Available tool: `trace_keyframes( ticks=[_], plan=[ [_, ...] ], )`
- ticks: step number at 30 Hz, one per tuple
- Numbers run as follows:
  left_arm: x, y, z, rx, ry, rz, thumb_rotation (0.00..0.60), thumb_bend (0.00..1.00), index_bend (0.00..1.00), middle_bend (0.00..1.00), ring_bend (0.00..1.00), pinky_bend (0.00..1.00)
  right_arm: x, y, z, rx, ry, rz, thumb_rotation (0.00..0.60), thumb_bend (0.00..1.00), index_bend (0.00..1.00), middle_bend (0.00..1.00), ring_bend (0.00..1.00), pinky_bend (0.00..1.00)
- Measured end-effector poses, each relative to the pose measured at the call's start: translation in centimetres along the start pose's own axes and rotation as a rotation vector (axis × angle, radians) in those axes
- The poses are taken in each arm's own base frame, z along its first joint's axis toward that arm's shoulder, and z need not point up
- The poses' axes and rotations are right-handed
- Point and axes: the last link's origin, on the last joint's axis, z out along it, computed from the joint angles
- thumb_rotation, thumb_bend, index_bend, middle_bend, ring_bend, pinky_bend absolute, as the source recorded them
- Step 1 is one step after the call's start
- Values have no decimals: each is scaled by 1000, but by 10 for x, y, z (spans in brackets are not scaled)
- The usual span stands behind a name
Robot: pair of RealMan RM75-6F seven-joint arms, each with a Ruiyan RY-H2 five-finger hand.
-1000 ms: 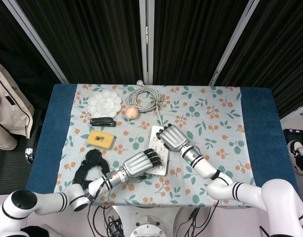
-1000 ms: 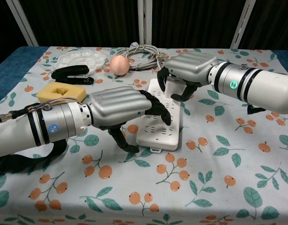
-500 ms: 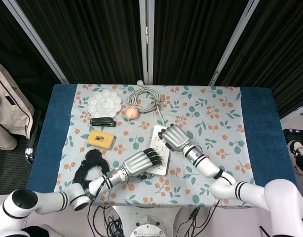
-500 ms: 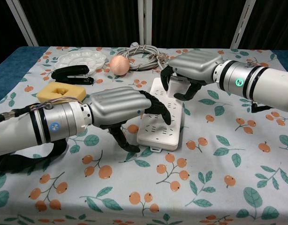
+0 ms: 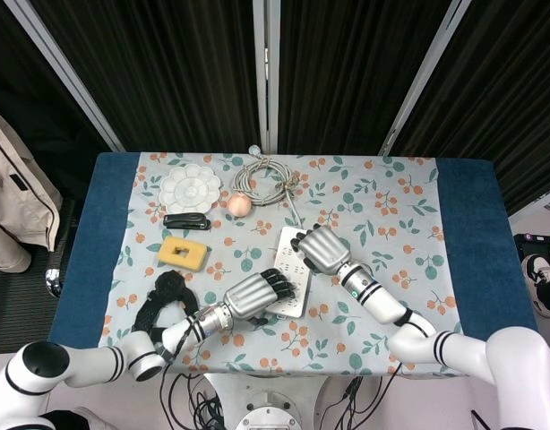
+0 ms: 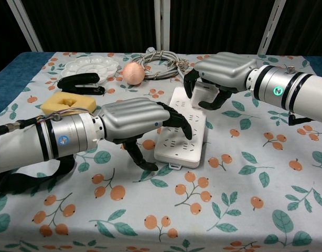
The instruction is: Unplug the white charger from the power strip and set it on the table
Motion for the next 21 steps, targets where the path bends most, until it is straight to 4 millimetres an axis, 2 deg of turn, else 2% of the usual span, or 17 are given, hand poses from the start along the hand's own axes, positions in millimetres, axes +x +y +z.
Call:
trace_keyframes(
  ticks=[6, 11, 16, 21],
  plan=[
    [1, 3, 1, -6, 0, 1, 600, 165, 263, 253, 168, 178, 3, 1, -1, 3, 20, 2, 600, 522, 918, 712, 562, 435],
    [10, 5, -2, -17, 41, 10, 600, 165, 263, 253, 168, 179, 19, 10, -6, -28, 82, 53, 600, 520, 891, 700, 550, 436],
    [31, 1, -15, 0, 131, 18, 600, 165, 263, 252, 168, 179, 29, 29, -21, -92, 59, 129, 600, 492, 703, 638, 498, 397],
    [51, -20, -40, 99, 220, 32, 600, 165, 263, 252, 168, 178, 25, 47, -44, -166, -81, 267, 600, 464, 496, 504, 374, 322]
  ],
)
